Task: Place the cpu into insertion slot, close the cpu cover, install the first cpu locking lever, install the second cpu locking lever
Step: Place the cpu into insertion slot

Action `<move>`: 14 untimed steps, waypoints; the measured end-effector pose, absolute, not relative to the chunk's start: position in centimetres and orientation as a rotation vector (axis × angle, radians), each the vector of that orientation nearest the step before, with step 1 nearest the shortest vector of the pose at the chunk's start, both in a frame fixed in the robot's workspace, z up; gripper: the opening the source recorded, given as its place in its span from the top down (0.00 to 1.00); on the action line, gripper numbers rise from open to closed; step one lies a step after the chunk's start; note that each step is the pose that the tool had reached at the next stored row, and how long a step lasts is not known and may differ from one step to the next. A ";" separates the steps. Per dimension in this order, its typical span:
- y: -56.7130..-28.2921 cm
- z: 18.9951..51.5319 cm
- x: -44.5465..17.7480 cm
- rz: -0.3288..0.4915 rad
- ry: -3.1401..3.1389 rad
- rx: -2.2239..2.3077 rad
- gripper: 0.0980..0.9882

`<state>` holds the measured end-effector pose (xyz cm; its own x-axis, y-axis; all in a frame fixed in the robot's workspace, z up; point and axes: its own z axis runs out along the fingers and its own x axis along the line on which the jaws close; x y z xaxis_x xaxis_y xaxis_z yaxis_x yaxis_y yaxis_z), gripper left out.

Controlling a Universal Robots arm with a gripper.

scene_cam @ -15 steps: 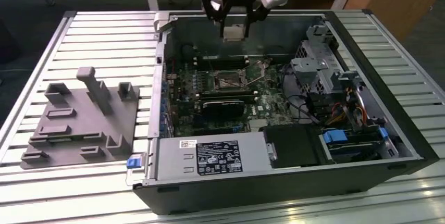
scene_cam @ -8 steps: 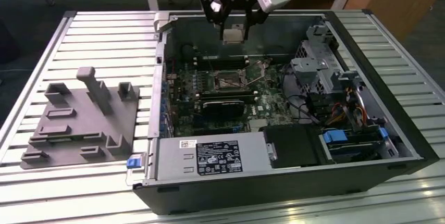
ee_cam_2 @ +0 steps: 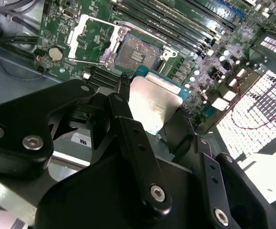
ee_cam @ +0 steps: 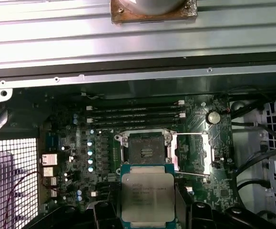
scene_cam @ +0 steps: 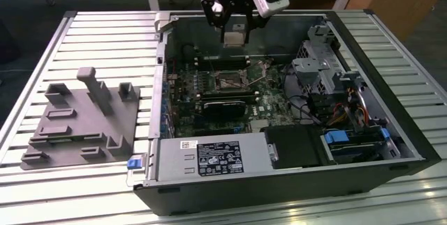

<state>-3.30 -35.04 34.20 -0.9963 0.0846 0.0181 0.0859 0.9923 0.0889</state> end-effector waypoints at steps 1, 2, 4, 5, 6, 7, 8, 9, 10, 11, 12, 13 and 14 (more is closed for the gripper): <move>-35.0 34.1 -3.3 -0.140 -3.121 -0.146 0.51; -35.0 34.0 -3.3 -0.140 -3.121 -0.159 0.51; -35.0 33.7 -3.3 -0.140 -3.121 -0.189 0.51; -35.0 33.6 -3.3 -0.140 -3.120 -0.208 0.51; -35.0 33.5 -3.3 -0.140 -3.120 -0.227 0.51; -35.0 33.5 -3.3 -0.140 -3.119 -0.250 0.51; -35.0 33.4 -3.3 -0.140 -3.117 -0.273 0.51; -35.0 33.3 -3.3 -0.139 -3.116 -0.299 0.51; -35.0 33.2 -3.3 -0.139 -3.114 -0.327 0.51; -35.0 33.1 -3.3 -0.139 -3.112 -0.355 0.51; -35.0 33.1 -3.3 -0.140 -3.109 -0.383 0.51; -35.0 33.0 -3.3 -0.140 -3.106 -0.411 0.51; -35.0 32.9 -3.3 -0.140 -3.103 -0.439 0.51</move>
